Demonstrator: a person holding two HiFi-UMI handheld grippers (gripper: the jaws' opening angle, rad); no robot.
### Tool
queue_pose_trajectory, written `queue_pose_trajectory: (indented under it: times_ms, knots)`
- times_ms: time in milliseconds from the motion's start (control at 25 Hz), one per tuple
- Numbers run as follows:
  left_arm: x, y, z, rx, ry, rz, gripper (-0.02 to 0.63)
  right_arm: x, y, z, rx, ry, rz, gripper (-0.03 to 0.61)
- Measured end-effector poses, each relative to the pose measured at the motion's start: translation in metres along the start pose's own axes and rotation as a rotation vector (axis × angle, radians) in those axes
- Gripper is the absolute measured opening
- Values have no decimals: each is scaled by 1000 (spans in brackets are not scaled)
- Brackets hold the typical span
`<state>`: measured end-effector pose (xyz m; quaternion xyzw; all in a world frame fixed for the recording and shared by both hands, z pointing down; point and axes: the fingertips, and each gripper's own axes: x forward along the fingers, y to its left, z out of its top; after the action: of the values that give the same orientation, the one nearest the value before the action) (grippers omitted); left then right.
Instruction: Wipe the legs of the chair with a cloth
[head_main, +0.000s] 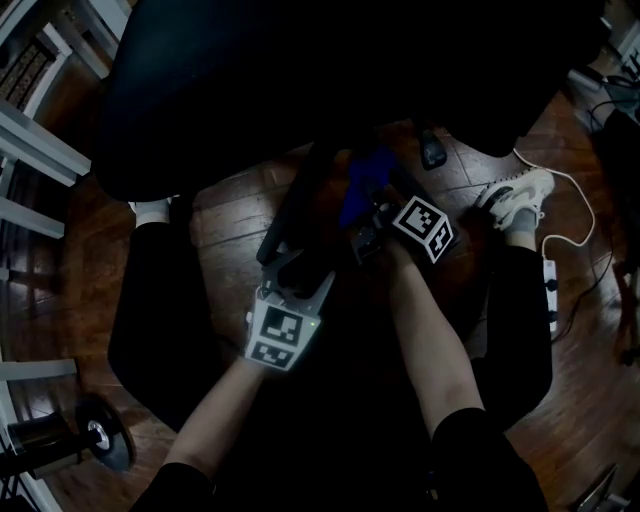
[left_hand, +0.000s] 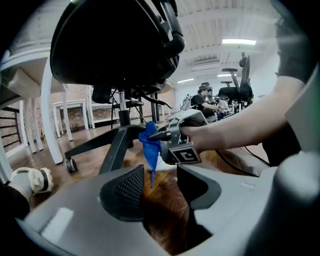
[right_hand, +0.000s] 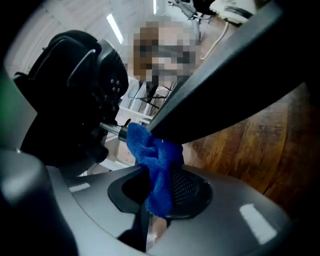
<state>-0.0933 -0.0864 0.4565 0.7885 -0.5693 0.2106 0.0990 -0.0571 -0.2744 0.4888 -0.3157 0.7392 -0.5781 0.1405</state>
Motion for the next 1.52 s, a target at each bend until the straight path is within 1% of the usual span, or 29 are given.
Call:
queue_pose_trajectory:
  times_ms: [40, 120, 200, 320, 560, 680, 840, 1000, 1080, 1120, 1240, 1320, 1400, 1520]
  knots:
    - [1, -3, -2, 1, 5, -8, 210, -4, -2, 5, 16, -25, -1, 104]
    - [2, -8, -7, -3, 14, -24, 209, -16, -3, 9, 6, -49, -6, 104]
    - [3, -10, -7, -31, 13, -42, 209, -31, -6, 13, -11, -59, -21, 104]
    - [7, -15, 1, -75, -15, -58, 209, -55, -11, 20, -29, -66, -48, 104]
    - [17, -36, 6, -98, -32, -89, 209, -100, -27, 28, -97, -75, -141, 104]
    - [17, -48, 6, -100, -33, -111, 209, -119, -34, 32, -119, -87, -175, 104]
    - [14, -55, 4, -97, -34, -124, 207, -145, -43, 39, -107, -127, -222, 104]
    - [10, -48, 5, -113, -41, -111, 209, -168, -55, 44, -71, -164, -262, 104]
    - [9, -46, 6, -125, -46, -111, 207, -169, -47, 42, -58, -149, -241, 104]
    - [9, -46, 7, -128, -48, -114, 207, -164, -38, 38, -54, -128, -210, 104]
    - [7, -48, 5, -135, -48, -127, 209, -130, -6, 24, -24, -51, -88, 104]
    - [4, -47, 1, -133, -40, -132, 208, -99, 12, 20, 9, -23, -10, 104]
    - [0, -43, -3, -134, -33, -126, 207, -68, 27, 21, 84, -30, 55, 104]
    - [-4, -34, -7, -158, -29, -105, 208, -35, 38, 35, 269, -95, 118, 104]
